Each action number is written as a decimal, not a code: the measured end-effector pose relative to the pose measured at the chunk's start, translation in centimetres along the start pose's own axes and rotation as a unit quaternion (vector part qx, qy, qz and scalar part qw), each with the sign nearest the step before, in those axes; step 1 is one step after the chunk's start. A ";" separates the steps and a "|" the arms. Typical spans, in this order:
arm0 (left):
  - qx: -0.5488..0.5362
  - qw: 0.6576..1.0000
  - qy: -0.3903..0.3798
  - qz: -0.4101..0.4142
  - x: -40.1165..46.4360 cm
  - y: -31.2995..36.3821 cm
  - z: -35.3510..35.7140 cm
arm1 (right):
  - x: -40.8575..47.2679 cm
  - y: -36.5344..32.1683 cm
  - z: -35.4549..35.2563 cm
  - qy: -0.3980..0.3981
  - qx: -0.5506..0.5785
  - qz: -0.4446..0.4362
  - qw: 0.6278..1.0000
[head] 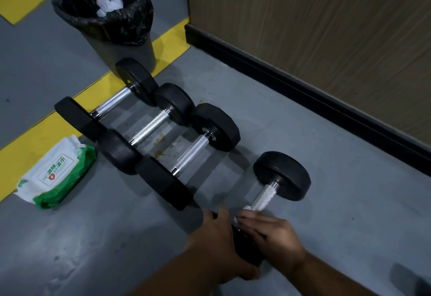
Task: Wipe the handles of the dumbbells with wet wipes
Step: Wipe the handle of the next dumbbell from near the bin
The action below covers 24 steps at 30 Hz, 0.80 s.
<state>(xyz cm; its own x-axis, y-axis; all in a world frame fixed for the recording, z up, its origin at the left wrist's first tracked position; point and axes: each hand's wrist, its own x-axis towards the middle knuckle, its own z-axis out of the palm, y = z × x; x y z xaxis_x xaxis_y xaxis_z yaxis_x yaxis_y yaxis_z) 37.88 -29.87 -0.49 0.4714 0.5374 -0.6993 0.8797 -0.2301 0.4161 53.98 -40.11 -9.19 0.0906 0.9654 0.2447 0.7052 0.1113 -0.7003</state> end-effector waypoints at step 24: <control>0.020 0.999 0.020 0.018 -0.3 0.0 0.5 | 2.9 1.4 -2.1 0.054 -0.078 0.025 0.995</control>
<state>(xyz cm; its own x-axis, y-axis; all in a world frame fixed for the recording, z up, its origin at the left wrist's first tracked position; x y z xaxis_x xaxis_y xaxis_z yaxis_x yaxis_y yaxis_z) 37.80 -30.44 -0.53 0.5004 0.5595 -0.6607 0.8645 -0.2814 0.4165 56.70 -37.69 -8.09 0.1977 0.9365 0.2896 0.7975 0.0182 -0.6030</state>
